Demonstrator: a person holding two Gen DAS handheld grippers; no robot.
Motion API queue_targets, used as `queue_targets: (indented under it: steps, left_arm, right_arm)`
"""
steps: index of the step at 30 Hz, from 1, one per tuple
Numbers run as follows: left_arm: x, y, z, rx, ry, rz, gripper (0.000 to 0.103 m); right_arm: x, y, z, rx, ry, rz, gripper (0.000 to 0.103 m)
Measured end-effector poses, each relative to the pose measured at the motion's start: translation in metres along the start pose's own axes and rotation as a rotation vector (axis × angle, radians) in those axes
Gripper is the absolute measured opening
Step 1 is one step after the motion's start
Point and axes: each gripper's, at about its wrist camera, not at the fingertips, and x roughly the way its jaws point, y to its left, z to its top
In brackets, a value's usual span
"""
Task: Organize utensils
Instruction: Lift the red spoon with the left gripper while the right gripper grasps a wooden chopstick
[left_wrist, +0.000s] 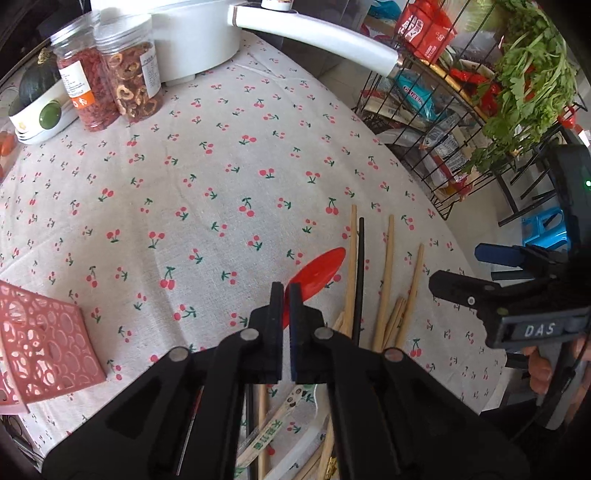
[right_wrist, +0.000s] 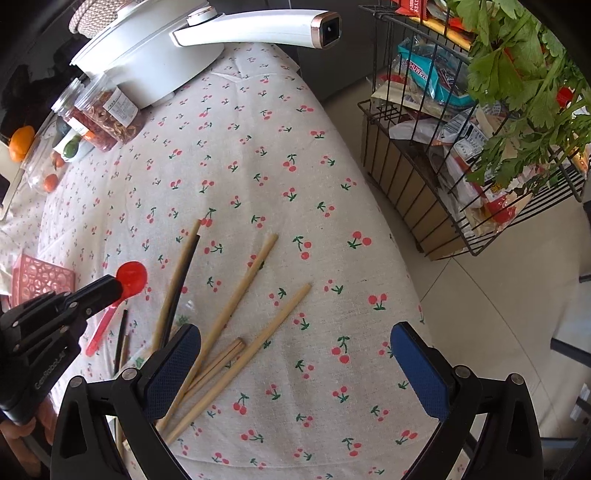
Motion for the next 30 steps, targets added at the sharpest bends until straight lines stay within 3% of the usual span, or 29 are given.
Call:
queue_targets:
  steps: [3,6,19,26,30]
  left_arm:
    - [-0.021,0.009,-0.007,-0.024,-0.043,-0.017,0.003]
    - [-0.041,0.016,-0.015,-0.051,-0.082,-0.041,0.003]
    - [-0.107,0.042,-0.059,-0.157,-0.223,-0.123,0.003]
    - [-0.117,0.063,-0.077,-0.239,-0.270,-0.173,0.003]
    - [-0.118,0.066,-0.082,-0.251,-0.271,-0.193,0.003]
  right_arm:
    - [0.000,0.005,0.000,0.012,-0.010,0.053,0.101]
    - [0.002,0.007,0.002,0.043,-0.007,0.113,0.091]
    - [0.025,0.022,0.014,0.141,-0.001,0.379,0.040]
    - [0.045,0.024,0.015,0.214,0.022,0.483,0.017]
    - [0.049,0.023,0.013,0.234,0.033,0.512,0.011]
